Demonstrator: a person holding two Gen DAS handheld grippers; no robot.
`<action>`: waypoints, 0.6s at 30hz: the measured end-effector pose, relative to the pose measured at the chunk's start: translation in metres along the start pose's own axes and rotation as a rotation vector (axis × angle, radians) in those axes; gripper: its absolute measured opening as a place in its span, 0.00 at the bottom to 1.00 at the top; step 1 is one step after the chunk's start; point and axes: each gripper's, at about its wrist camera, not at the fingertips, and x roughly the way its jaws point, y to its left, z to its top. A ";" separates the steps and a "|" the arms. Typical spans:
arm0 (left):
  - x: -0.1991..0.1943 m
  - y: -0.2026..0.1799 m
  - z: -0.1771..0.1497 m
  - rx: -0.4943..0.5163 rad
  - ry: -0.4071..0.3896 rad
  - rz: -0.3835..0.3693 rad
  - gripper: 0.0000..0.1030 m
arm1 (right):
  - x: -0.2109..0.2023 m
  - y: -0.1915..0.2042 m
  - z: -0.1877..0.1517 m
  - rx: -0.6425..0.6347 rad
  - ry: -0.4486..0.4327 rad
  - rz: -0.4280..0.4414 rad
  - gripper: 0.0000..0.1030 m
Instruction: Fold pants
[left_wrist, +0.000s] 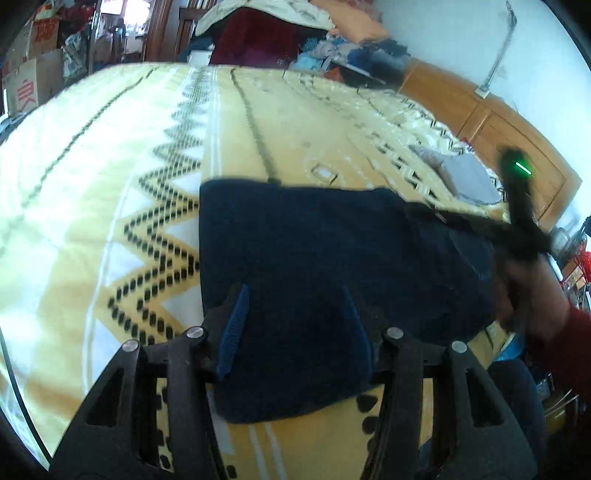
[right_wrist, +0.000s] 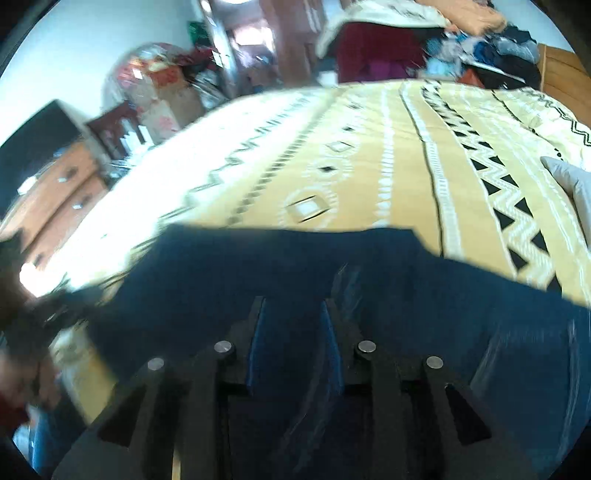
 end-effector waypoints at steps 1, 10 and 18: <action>0.002 0.002 -0.002 -0.009 0.007 0.002 0.51 | 0.018 -0.004 0.009 0.018 0.044 -0.007 0.29; -0.002 0.011 -0.007 -0.032 -0.022 -0.026 0.51 | -0.005 0.010 -0.006 -0.042 -0.001 -0.026 0.28; 0.007 0.012 -0.009 -0.038 -0.009 -0.027 0.51 | -0.016 0.023 -0.090 -0.045 0.014 -0.007 0.44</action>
